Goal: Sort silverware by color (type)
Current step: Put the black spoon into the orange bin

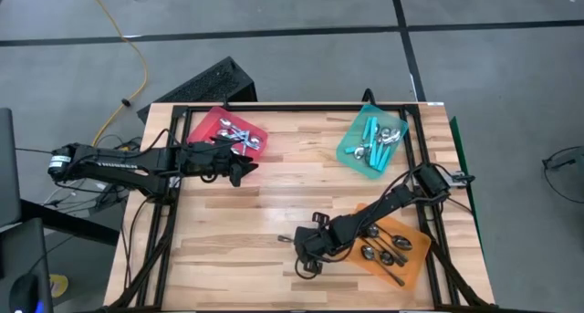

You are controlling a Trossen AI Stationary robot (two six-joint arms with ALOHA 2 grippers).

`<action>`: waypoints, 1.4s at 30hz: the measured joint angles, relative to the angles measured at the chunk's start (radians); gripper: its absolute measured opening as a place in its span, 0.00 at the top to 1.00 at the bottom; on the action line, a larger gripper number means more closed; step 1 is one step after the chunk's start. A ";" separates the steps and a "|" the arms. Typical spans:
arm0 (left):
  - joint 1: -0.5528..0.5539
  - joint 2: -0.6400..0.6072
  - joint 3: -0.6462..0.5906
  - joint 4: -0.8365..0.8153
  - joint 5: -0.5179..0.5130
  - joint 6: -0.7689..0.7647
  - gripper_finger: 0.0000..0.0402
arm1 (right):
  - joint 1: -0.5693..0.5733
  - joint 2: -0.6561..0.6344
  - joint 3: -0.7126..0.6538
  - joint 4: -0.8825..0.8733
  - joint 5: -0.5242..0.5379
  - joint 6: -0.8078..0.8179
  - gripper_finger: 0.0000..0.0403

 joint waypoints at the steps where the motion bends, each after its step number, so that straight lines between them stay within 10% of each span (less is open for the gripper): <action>1: 0.000 0.000 0.000 0.000 0.000 -0.001 0.51 | -0.001 0.000 0.000 0.000 -0.004 0.000 0.86; 22: 0.000 0.000 0.000 0.000 0.001 -0.025 0.51 | -0.056 0.003 0.083 -0.111 -0.063 -0.029 0.92; 42: 0.000 0.000 0.001 0.007 -0.006 -0.045 0.51 | -0.193 -0.253 0.079 -0.186 0.013 -0.198 0.92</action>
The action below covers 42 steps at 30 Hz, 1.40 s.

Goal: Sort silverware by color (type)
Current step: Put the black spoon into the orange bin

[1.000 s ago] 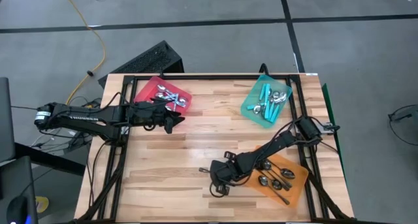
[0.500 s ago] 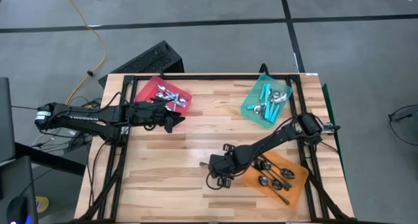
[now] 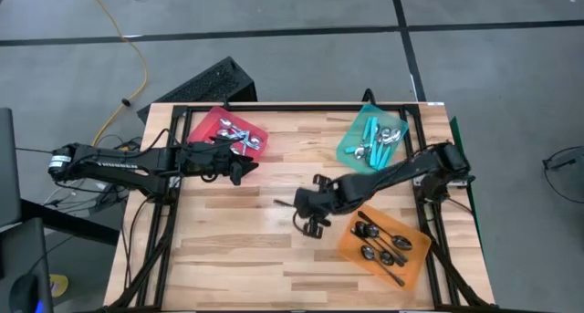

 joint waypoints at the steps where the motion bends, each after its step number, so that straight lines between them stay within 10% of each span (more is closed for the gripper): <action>1: 0.000 0.000 0.000 -0.002 -0.001 0.000 0.51 | -0.010 -0.020 0.000 -0.006 0.000 0.001 0.92; 23: 0.000 0.000 0.000 0.024 -0.073 -0.017 0.51 | -0.083 -0.353 0.001 -0.438 0.130 0.293 0.92; 42: 0.000 0.000 0.000 0.027 -0.086 -0.036 0.51 | 0.319 -0.556 -0.196 -0.623 0.202 0.889 0.92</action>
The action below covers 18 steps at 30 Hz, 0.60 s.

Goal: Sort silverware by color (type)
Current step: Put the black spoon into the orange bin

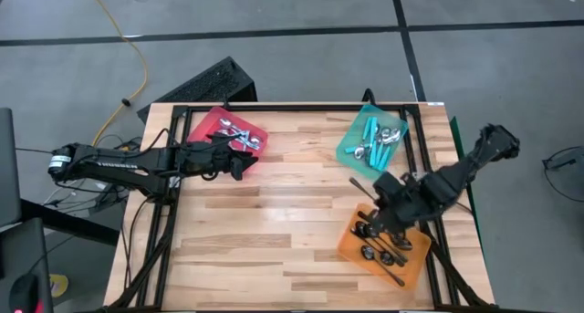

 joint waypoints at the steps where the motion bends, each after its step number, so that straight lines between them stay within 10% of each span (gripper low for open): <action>1: 0.000 0.000 0.000 0.000 -0.004 0.000 0.51 | 0.026 0.000 -0.007 0.001 0.000 0.032 0.92; 18: 0.000 0.000 0.000 -0.008 -0.047 0.004 0.51 | 0.388 0.081 -0.203 0.191 -0.028 0.436 0.92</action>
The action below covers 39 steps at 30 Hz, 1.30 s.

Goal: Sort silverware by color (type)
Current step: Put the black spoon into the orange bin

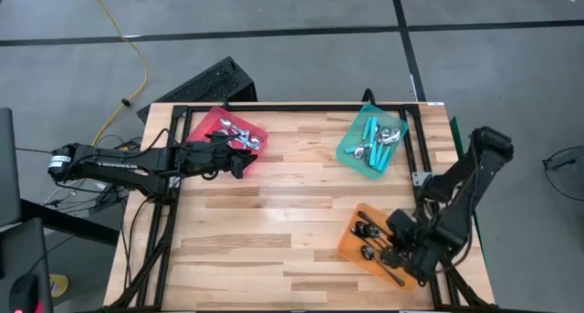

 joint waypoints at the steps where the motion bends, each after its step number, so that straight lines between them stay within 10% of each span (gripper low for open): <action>1: 0.000 0.000 0.000 0.000 0.000 0.003 0.51 | 0.009 0.010 -0.009 0.013 -0.021 0.007 0.92; 39: 0.000 0.000 0.000 -0.006 -0.071 0.022 0.51 | 0.042 0.123 -0.316 0.592 -0.175 -0.117 0.92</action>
